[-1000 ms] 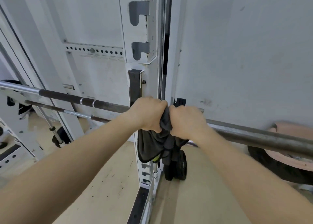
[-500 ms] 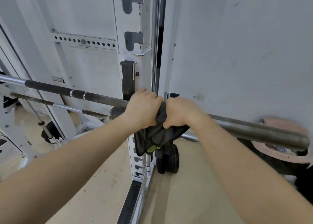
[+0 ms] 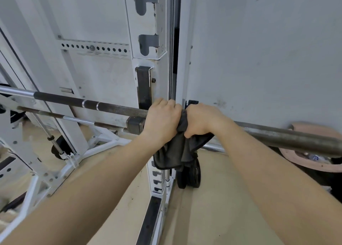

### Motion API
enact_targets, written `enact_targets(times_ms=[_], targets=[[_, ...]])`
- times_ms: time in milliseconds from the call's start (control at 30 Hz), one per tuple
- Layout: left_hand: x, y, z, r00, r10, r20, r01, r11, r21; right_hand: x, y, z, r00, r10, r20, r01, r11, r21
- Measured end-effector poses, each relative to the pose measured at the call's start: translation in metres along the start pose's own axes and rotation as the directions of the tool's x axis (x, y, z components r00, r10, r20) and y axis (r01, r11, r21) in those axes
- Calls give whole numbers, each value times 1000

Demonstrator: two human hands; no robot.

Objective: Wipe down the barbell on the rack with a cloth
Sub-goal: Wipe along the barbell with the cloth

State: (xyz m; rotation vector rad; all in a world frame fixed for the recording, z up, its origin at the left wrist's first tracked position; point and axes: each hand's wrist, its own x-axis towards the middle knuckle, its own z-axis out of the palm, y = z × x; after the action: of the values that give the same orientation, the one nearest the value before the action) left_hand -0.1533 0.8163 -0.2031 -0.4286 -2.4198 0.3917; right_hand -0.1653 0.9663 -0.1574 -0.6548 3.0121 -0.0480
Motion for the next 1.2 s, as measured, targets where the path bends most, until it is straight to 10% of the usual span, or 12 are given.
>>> enact_targets(times_ms=[167,333,567,1200], targets=[[21,3,-19,963,90,254,-95,996,4,-22,-6,46,852,-62,-520,-138,932,-337],[57,1,-33,739,164,654,-99,986,-136,-41,12,59,790,-94,-606,-178,910,-374],[26,31,-18,971,53,234,-39,997,-61,-57,56,17,968,11,-249,-58,982,-182],[93,191,-64,939,235,252,-119,908,-401,-171,211,49,841,42,-539,-276,891,-361]])
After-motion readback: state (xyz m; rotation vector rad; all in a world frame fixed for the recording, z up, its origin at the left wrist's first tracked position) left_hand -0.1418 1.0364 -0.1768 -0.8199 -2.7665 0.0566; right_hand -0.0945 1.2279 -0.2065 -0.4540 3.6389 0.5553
